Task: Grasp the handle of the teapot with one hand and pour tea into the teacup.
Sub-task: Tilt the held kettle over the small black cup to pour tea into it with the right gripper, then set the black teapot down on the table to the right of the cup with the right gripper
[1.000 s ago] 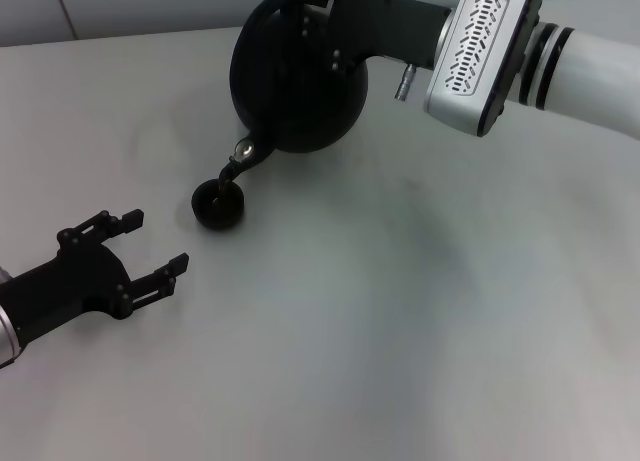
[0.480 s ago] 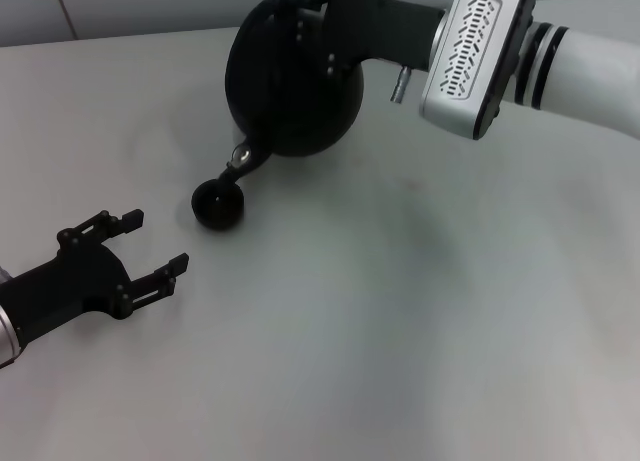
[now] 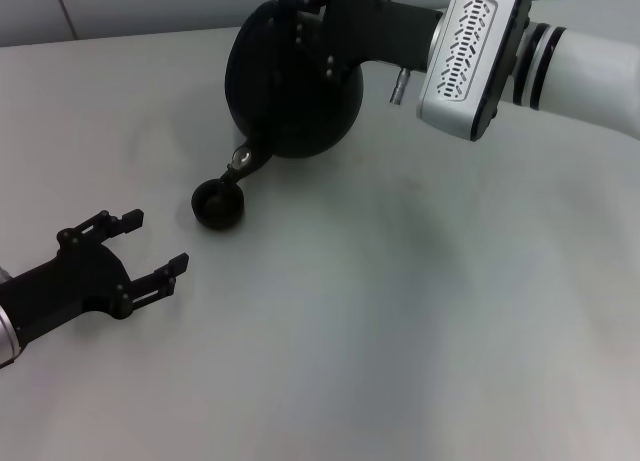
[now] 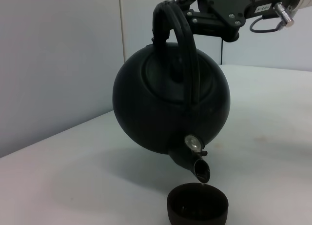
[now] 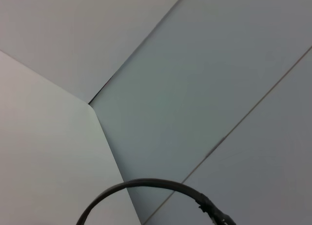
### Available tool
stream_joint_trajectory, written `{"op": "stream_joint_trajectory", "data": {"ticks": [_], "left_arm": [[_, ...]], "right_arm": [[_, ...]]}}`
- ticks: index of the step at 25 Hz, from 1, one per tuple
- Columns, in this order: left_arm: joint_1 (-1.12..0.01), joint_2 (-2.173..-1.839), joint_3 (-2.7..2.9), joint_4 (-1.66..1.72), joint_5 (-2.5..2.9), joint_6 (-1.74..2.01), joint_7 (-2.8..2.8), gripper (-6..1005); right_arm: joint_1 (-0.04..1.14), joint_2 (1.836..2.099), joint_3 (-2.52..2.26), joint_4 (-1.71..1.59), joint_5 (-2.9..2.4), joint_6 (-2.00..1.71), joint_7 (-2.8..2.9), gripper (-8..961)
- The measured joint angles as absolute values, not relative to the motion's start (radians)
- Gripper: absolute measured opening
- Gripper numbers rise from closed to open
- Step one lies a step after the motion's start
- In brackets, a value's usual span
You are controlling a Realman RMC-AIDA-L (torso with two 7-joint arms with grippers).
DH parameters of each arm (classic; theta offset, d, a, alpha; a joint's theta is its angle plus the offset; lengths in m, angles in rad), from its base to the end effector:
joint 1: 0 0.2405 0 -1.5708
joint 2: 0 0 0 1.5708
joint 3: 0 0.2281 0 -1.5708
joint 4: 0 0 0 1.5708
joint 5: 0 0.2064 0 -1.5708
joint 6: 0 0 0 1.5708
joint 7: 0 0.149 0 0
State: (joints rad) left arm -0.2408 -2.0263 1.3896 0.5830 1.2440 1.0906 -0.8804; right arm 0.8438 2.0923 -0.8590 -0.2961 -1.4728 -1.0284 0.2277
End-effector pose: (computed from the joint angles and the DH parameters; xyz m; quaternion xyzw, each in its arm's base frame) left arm -0.2915 0.2841 -0.0310 -0.9266 -0.1517 -0.1909 0.2864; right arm 0.1586 0.4109 -0.0361 -0.8890 -0.2026 0.1613 0.3777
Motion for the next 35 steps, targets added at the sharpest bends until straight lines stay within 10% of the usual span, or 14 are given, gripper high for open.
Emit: {"op": "stream_joint_trajectory", "data": {"ticks": [35], "left_arm": [[-0.225,-2.025,1.379,0.583,1.244,1.092,-0.872,800]], "right_arm": [[0.62,2.087,-0.848,-0.341,-1.112,-1.052,0.593,71]]}}
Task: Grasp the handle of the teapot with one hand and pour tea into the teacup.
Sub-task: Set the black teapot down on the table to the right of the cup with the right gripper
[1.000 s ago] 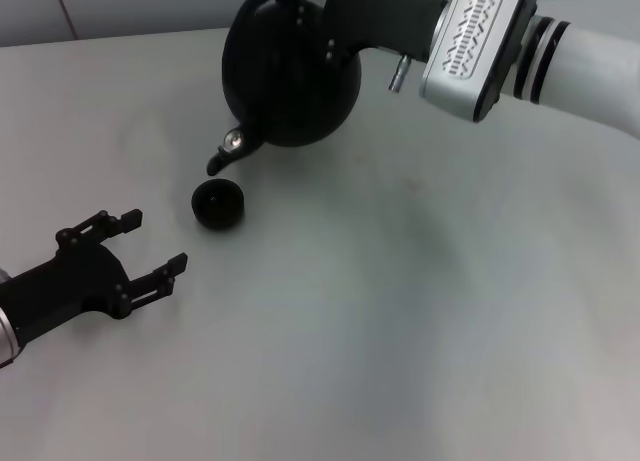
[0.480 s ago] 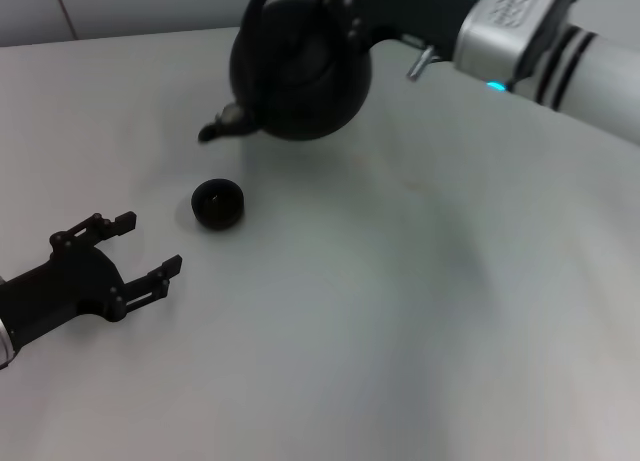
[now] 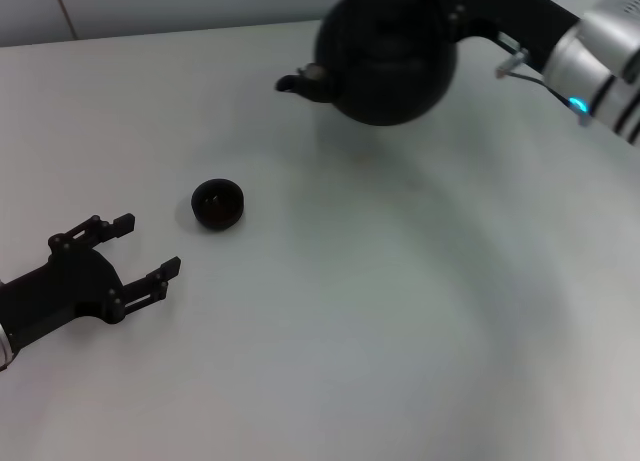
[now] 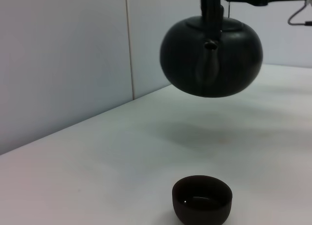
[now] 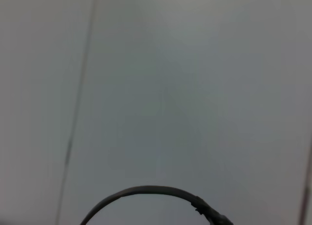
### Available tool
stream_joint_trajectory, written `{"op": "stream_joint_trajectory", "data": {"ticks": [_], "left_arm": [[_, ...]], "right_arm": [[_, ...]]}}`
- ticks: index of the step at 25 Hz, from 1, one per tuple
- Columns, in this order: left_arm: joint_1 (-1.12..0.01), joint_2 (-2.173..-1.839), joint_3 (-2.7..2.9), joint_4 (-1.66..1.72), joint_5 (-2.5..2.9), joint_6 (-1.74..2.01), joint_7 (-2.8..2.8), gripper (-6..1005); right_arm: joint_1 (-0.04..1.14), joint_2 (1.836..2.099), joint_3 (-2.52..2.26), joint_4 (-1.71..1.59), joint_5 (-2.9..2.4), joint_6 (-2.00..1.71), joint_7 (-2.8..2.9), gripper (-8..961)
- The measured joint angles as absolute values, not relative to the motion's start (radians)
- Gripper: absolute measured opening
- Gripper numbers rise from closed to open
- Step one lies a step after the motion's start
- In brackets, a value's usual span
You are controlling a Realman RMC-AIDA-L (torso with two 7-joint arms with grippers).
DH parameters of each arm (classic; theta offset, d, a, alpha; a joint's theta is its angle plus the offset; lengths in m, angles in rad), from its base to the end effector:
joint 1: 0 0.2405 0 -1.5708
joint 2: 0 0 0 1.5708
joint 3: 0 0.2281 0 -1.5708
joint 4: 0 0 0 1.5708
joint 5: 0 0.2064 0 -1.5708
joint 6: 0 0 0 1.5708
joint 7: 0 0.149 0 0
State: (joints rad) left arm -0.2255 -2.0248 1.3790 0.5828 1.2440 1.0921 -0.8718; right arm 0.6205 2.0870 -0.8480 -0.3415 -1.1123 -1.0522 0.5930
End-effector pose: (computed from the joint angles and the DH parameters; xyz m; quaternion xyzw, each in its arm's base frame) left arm -0.2968 0.2807 -0.0285 -0.9243 -0.1560 -0.1884 0.2930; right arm 0.2299 0.3949 0.0164 -0.8201 0.1138 0.3003 0.4736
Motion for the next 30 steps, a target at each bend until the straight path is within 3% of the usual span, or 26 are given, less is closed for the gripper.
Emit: {"op": "stream_joint_trajectory", "data": {"ticks": [7,30], "left_arm": [[-0.224,-2.025,1.379,0.583,1.244,1.1,-0.874,800],[-0.231,-2.028,1.379,0.583,1.244,1.1,-0.871,800]], "right_arm": [[0.568,2.086,-0.843,-0.323,-1.082,-1.032,0.605,69],[0.566,2.087,-0.844,-0.228,-1.079,-0.98,0.59,101]]}}
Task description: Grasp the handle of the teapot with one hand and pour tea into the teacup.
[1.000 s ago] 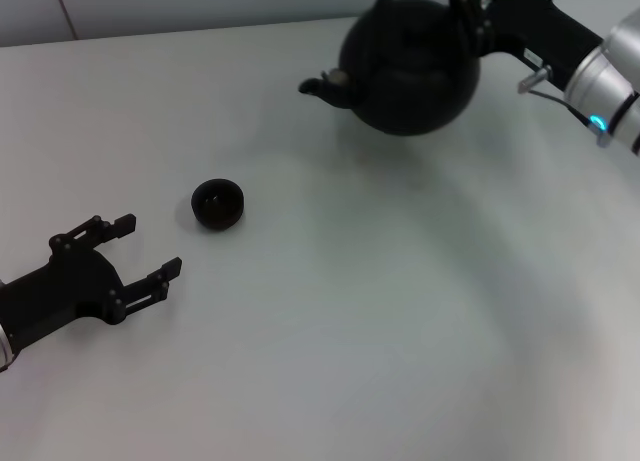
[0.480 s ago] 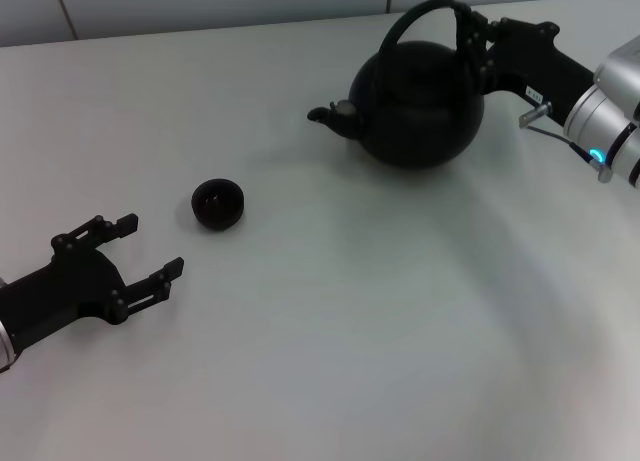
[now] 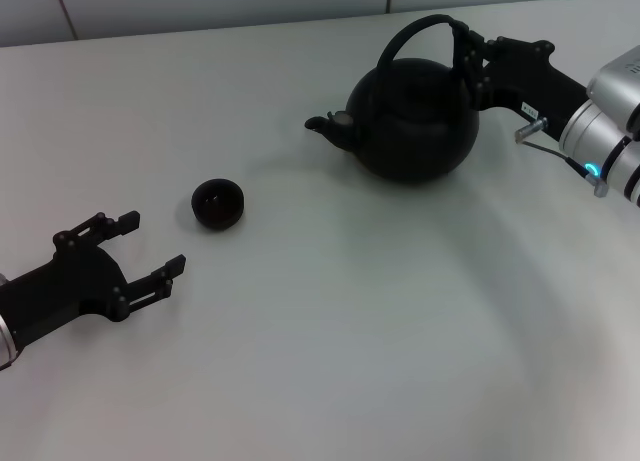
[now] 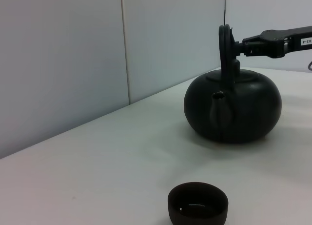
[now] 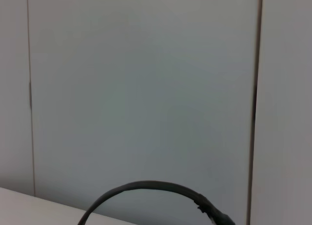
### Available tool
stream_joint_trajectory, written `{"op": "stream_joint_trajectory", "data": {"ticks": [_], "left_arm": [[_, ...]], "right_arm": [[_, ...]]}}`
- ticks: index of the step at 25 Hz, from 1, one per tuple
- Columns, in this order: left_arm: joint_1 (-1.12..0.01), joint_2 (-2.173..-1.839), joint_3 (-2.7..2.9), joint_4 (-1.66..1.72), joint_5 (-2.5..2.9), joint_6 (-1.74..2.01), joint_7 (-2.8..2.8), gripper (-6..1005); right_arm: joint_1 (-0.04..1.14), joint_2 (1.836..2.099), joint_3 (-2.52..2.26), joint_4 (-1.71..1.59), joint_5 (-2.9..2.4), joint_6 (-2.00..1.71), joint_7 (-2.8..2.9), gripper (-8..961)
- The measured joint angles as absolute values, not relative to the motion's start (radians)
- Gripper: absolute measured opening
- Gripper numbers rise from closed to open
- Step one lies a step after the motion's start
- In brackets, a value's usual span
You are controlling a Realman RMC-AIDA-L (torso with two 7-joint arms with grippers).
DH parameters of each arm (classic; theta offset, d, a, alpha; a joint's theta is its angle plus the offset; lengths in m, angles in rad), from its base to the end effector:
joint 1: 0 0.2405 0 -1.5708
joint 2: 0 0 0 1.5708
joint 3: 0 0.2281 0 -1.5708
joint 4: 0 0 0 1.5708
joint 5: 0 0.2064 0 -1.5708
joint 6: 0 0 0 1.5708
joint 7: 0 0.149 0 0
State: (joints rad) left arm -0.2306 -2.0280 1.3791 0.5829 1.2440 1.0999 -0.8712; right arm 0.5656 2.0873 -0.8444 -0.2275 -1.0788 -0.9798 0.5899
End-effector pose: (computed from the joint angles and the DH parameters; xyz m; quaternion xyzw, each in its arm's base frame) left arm -0.2935 0.2815 -0.0297 -0.9250 -0.1525 -0.1932 0.2896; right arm 0.2769 0.3697 -0.0052 -0.8112 0.2130 0.2599 0.4785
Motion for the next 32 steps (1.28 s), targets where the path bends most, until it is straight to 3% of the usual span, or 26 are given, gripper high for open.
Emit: {"op": "stream_joint_trajectory", "data": {"ticks": [14,24,32], "left_arm": [[-0.226,-2.028,1.379,0.583,1.244,1.101,-0.87,799],[-0.215,-2.024,1.379,0.591,1.244,1.119,-0.873,799],[-0.194,-2.021,1.381,0.609,1.244,1.134,-0.878,800]], "right_arm": [[0.521,2.09,-0.836,-0.219,-1.078,-1.068,0.59,177],[0.412,2.084,-0.784,-0.226,-1.083,-1.292,0.618,606],[0.294,2.074,-0.842,-0.343,-1.35,-1.496,0.655,817]]}}
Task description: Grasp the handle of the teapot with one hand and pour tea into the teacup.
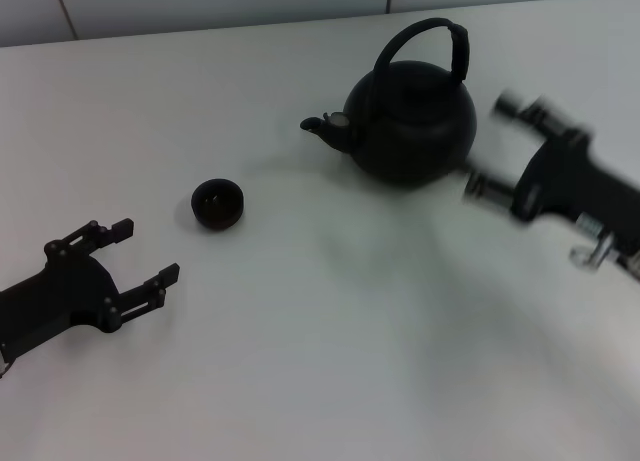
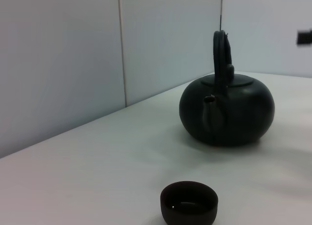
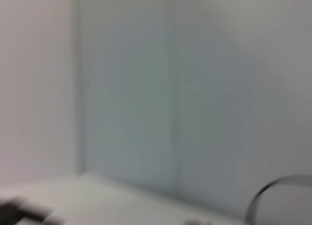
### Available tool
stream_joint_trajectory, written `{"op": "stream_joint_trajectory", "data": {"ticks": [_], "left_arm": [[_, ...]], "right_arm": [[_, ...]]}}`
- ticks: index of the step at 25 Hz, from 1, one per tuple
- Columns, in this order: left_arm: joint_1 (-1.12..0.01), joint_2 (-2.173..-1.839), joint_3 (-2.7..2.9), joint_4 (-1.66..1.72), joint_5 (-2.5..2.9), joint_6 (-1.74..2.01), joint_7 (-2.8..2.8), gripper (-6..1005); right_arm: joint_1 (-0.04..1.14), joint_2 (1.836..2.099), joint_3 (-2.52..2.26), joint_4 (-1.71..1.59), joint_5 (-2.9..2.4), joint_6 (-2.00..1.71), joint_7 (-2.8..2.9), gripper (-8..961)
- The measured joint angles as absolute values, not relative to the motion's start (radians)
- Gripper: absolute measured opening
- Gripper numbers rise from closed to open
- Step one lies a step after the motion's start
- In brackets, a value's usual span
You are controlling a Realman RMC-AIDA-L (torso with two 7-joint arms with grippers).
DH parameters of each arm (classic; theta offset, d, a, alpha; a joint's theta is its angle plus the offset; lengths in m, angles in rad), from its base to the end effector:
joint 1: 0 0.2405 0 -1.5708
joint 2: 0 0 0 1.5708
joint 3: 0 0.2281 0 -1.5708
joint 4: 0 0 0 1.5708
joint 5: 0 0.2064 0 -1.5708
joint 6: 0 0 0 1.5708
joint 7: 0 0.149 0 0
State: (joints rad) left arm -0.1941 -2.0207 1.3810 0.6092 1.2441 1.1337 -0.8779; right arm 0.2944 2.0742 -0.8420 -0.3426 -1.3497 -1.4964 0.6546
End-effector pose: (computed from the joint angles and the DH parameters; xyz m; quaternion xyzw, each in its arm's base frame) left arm -0.2960 0.2727 -0.0249 -0.9244 -0.1531 -0.2007 0.2861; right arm 0.2852 0.2682 0.0027 -0.8567 0.1257 0.3475 0.3599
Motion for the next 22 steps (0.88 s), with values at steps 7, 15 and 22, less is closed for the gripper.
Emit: {"op": "stream_joint_trajectory", "data": {"ticks": [7,15,22], "left_arm": [[-0.205,-2.03,1.387,0.61,1.277,1.145,-0.881,799],[-0.215,-2.037,1.381,0.621,1.317,1.138,-0.91,799],[-0.214,-2.037,1.367,0.621,1.318,1.137,-0.914,800]], "right_arm": [[0.371,2.081,-0.846,-0.394,-1.64,-1.387,0.807,824],[0.449,2.083,-0.853,-0.374,-1.695,-1.342,0.878,824],[0.474,2.084,-0.861,-0.368,-1.696,-1.32,0.883,825]]}}
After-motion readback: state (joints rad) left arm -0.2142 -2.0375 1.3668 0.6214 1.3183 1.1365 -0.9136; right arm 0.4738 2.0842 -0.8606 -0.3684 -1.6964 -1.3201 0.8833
